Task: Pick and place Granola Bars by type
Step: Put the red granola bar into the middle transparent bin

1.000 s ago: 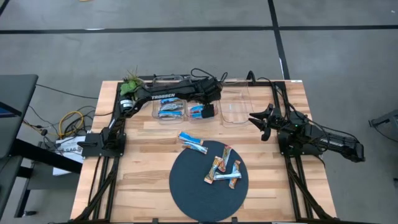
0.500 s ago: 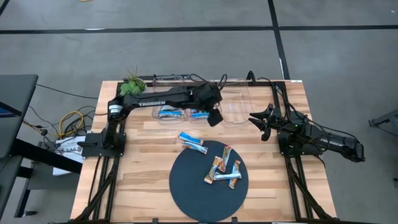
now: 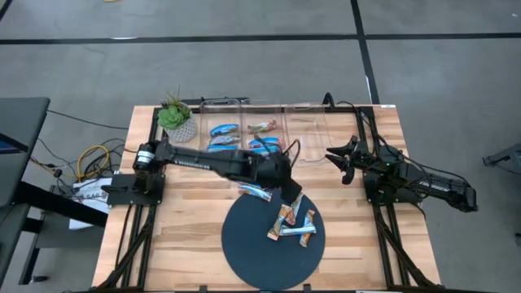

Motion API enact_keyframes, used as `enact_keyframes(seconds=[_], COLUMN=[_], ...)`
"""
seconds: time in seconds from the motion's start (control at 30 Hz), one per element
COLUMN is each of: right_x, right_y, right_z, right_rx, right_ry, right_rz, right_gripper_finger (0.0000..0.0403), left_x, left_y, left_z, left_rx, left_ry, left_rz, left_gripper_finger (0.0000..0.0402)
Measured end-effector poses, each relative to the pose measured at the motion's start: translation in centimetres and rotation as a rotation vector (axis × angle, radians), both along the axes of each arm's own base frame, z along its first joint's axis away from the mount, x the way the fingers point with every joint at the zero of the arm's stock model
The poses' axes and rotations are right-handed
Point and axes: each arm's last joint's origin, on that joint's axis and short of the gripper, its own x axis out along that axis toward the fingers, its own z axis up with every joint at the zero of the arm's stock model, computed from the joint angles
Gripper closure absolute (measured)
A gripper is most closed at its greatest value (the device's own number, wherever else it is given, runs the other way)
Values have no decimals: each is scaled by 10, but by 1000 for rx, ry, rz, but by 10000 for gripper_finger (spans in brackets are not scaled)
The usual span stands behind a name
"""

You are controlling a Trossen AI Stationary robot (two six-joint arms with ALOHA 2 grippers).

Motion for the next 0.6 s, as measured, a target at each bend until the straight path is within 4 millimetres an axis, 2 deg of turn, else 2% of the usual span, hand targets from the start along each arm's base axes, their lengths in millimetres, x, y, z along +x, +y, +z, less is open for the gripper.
enact_keyframes(seconds=[0.1,0.2,0.33,0.6], right_x=[0,0,0,0], right_y=[0,0,0,0], right_z=[0,0,0,0], right_rx=[0,0,0,0], right_ry=[0,0,0,0], right_rz=[0,0,0,0], right_gripper_finger=[280,280,280,280], left_x=[-3,-6,2,30], left_y=[-17,-25,-32,-43], left_z=[0,-2,-25,-72], left_rx=[-10,-40,-78,-184], left_ry=[-14,-2,57,85], left_rz=[62,119,139,74], left_gripper_finger=[167,167,167,171])
